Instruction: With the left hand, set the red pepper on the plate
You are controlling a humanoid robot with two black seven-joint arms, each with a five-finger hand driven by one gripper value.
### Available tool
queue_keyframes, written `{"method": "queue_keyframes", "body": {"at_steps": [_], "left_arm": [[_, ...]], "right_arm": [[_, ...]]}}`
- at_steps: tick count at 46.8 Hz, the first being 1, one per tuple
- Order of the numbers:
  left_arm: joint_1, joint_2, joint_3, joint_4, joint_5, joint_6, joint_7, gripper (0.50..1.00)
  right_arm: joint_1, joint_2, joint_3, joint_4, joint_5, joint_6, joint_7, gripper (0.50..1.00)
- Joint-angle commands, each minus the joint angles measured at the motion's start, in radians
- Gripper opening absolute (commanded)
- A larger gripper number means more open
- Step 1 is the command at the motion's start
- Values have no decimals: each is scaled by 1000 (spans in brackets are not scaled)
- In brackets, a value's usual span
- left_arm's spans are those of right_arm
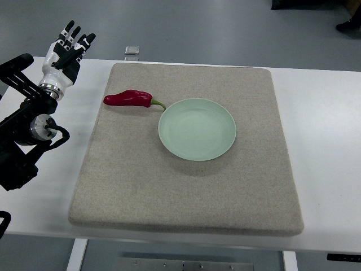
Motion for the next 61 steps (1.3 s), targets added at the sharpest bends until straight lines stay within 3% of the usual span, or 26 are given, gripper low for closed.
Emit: {"method": "queue_keyframes", "body": {"at_steps": [1,61], "left_arm": [[0,17,2,-12,0,-2,0,994],[-2,87,106,-69,58,-5,0,994]], "right_arm": [[0,0,0,-1,0,0,0,932],[0,0,0,0,0,0,0,932]]}}
